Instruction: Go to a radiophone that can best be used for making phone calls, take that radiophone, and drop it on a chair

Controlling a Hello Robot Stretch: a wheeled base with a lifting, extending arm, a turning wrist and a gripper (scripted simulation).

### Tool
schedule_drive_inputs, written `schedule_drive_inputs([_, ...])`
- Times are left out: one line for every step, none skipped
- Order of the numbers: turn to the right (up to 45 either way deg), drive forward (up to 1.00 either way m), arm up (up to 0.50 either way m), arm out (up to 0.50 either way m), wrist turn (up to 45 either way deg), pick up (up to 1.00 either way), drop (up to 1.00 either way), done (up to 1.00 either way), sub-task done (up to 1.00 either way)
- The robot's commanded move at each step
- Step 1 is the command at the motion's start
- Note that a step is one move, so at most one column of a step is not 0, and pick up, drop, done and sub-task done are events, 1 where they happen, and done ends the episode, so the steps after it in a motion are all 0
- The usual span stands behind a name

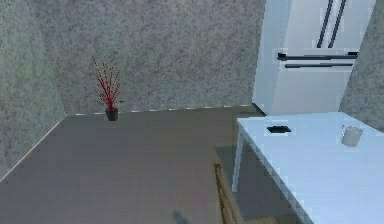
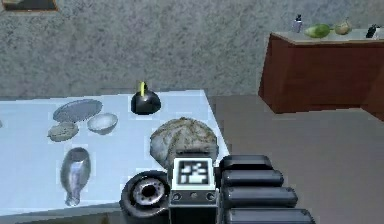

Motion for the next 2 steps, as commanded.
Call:
schedule_drive_inputs([-3.0,0.00,0.00,0.00,0.0,0.00,0.00,0.00,0.00])
schedule_drive_inputs([36.0,0.00,0.00,0.00,0.0,0.00,0.00,0.00,0.00])
